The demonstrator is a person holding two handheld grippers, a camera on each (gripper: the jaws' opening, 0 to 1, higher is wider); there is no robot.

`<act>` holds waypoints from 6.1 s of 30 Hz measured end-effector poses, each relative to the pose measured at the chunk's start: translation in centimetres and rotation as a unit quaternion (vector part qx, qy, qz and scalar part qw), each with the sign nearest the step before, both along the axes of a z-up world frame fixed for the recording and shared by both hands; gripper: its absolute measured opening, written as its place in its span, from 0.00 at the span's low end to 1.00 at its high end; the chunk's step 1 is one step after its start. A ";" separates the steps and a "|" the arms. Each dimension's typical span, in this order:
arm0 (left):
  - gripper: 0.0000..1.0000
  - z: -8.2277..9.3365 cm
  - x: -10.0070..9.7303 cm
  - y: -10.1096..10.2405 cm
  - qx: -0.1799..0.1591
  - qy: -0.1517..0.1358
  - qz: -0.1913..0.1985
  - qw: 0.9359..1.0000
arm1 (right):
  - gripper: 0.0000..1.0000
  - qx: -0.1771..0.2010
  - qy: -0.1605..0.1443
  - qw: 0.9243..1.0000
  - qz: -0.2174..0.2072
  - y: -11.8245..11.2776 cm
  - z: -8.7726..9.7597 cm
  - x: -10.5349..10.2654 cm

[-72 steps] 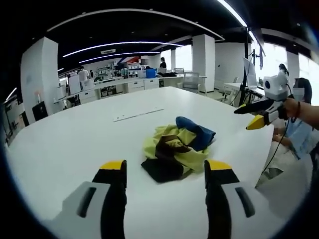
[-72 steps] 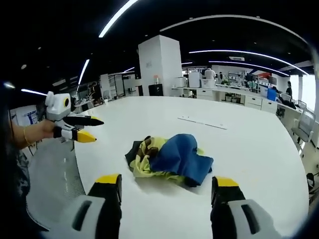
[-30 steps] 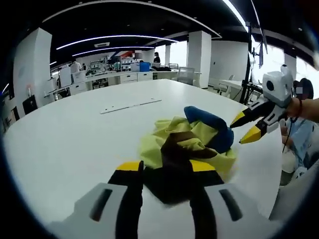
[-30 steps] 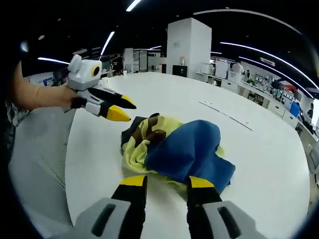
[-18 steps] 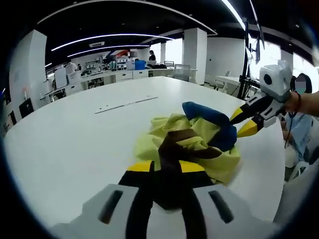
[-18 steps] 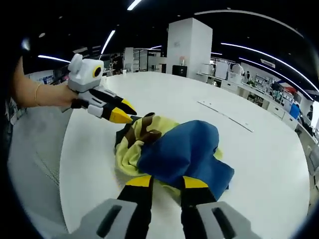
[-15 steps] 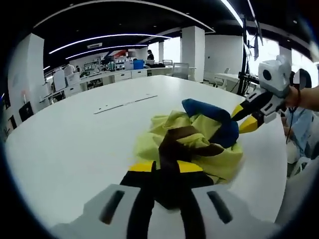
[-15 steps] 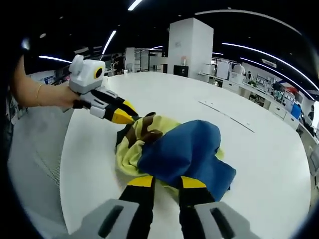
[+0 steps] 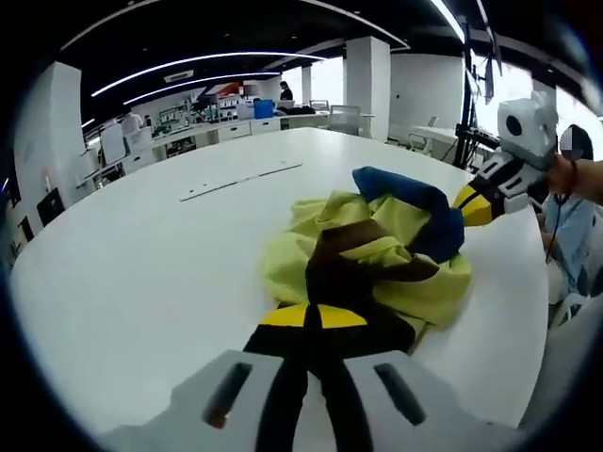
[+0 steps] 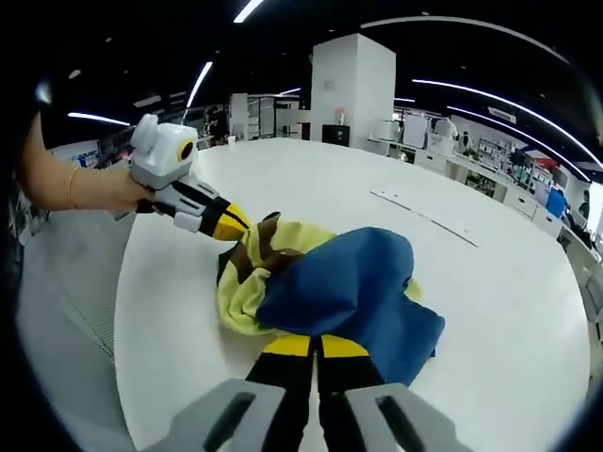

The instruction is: Fold the garment on the visible template until the final outline fits inside the template.

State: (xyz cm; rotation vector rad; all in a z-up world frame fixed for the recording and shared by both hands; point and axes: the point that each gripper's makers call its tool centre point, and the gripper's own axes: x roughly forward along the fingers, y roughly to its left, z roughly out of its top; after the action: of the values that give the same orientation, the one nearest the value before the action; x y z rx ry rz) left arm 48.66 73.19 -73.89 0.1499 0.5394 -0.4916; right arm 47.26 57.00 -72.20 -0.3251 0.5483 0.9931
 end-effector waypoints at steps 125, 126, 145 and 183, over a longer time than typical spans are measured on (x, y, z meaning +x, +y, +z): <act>0.00 0.0 25.7 5.2 0.032 -0.049 0.157 0.986 | 0.00 0.001 0.011 0.963 -0.271 -10.0 -1.8 26.4; 0.00 0.0 25.7 5.2 0.028 -0.048 0.157 0.986 | 0.00 0.007 0.016 0.962 -0.273 -9.9 -2.0 26.4; 0.33 2.7 22.4 4.7 -0.045 -0.043 0.154 0.986 | 0.39 0.044 0.075 0.953 -0.289 -9.4 -1.6 23.3; 0.35 0.3 9.9 -0.4 -0.006 0.004 0.157 0.988 | 0.28 -0.027 0.049 0.952 -0.302 -9.8 -3.4 13.4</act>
State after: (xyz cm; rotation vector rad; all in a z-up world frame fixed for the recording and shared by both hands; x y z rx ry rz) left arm 58.60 72.83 -73.59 0.0486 0.5568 -0.1888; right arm 60.69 47.20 -75.64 -0.1394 0.7121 0.4026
